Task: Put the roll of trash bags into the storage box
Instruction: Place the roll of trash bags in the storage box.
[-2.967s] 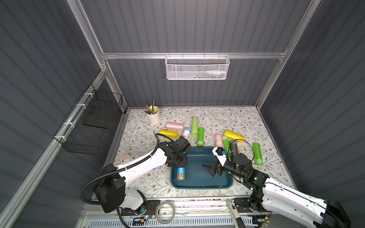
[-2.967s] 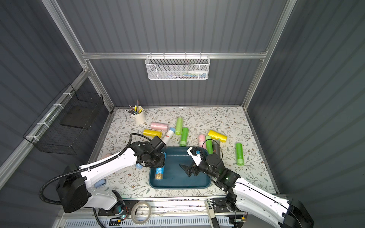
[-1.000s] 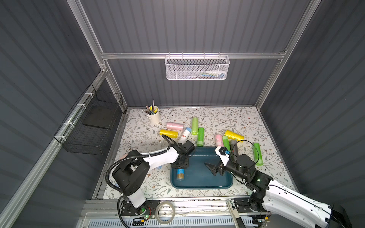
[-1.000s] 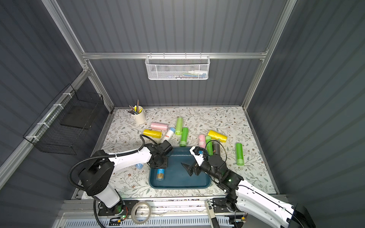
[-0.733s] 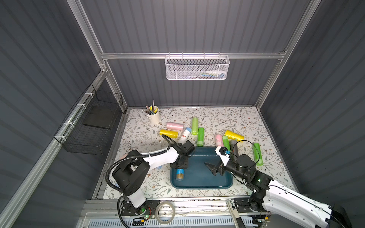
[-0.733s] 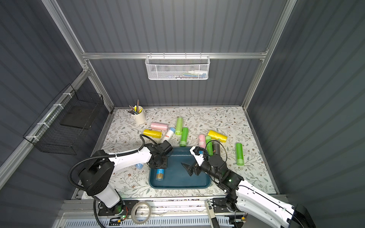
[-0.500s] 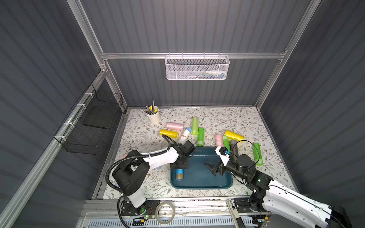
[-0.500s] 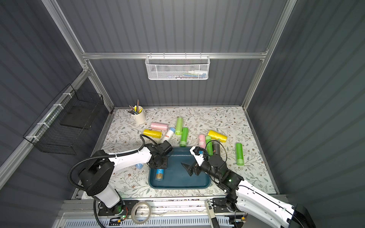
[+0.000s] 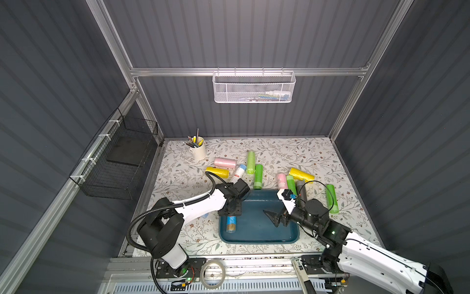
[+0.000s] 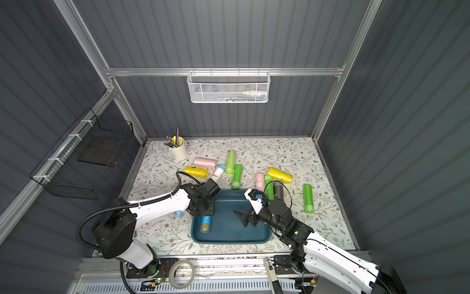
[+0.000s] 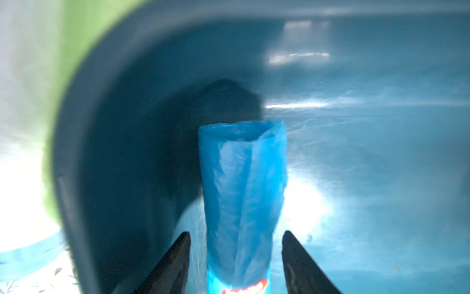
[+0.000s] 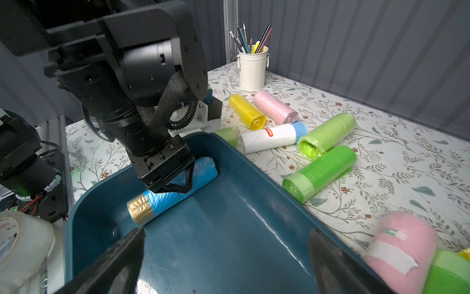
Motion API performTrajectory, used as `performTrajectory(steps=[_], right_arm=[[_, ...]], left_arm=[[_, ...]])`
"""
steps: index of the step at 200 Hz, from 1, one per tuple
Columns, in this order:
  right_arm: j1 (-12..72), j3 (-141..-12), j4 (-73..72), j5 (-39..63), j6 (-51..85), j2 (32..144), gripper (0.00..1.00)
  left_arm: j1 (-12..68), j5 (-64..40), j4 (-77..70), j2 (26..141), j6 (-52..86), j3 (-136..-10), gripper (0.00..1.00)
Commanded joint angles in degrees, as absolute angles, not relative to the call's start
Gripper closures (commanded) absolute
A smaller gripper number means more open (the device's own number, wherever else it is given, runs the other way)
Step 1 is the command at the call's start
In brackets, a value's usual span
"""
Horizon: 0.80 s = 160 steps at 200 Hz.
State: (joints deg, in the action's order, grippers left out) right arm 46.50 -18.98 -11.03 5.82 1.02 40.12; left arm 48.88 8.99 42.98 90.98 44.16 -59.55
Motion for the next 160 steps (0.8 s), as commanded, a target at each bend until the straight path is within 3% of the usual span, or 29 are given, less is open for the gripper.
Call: performTrajectory(steps=[1, 66, 93, 108, 137, 160], right_arm=[[46.69, -19.34, -10.59, 5.66, 0.7, 39.98, 0.01], [46.67, -19.04, -11.24, 5.19, 0.53, 40.46, 0.01], [46.67, -19.25, -11.4, 5.28, 0.6, 41.21, 0.01], [46.72, -19.25, -11.68, 5.45, 0.61, 41.93, 0.01], [46.67, -19.49, -11.6, 5.76, 0.61, 42.81, 0.01], [46.67, -19.42, -11.54, 5.91, 0.62, 42.29, 0.01]], left_arm=[[48.95, 8.57, 46.51, 87.69, 41.13, -62.94, 0.41], [48.89, 13.83, 56.5, 81.92, 34.82, -71.32, 0.4], [48.23, 21.58, 60.98, 78.9, 30.85, -73.17, 0.28], [43.8, 22.42, 61.16, 77.66, 28.06, -71.69, 0.27], [28.94, 13.56, 54.59, 76.68, 20.83, -65.19, 0.28], [23.91, 11.33, 53.2, 80.57, 16.89, -63.16, 0.27]])
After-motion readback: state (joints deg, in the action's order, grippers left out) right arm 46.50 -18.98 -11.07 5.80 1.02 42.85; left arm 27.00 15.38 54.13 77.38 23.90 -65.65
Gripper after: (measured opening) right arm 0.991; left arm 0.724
